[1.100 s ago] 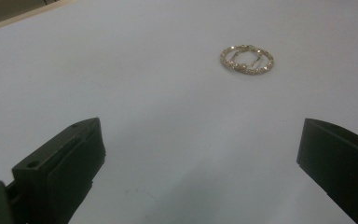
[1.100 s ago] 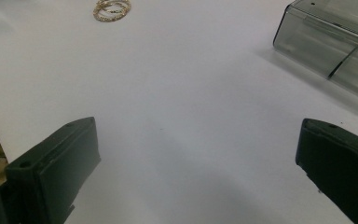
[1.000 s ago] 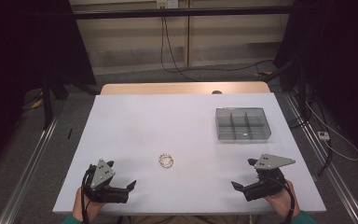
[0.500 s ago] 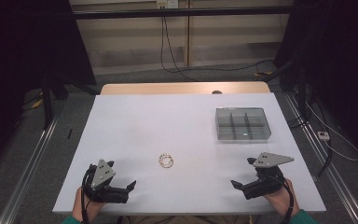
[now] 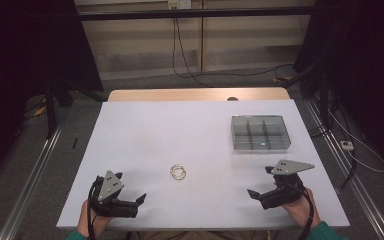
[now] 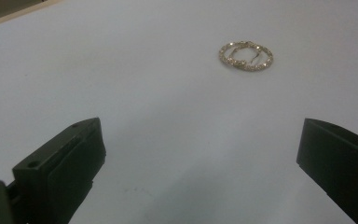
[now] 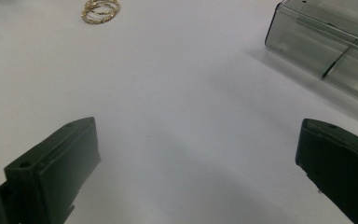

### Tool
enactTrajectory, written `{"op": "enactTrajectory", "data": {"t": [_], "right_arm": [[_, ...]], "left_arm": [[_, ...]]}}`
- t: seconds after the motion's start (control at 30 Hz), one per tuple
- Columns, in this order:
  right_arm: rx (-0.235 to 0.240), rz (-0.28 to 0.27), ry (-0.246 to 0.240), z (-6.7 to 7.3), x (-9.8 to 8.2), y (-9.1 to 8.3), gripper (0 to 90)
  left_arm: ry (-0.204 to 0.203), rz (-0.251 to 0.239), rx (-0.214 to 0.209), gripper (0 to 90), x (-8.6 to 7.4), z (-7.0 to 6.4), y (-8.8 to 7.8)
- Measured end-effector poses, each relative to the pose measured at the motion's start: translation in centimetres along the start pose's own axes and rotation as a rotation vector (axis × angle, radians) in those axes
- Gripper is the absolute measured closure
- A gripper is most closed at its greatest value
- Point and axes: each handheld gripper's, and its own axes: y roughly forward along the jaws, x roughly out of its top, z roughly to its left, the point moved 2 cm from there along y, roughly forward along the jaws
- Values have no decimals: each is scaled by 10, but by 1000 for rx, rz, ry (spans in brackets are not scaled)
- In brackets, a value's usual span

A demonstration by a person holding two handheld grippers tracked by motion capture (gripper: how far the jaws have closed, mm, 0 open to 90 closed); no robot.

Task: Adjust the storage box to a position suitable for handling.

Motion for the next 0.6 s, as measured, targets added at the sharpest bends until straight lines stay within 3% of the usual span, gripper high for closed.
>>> {"op": "enactTrajectory", "data": {"t": [0.6], "right_arm": [[-15, 10, 26, -12, 11, 7, 0]], "left_arm": [[2, 11, -10, 6, 0, 0, 1]]}}
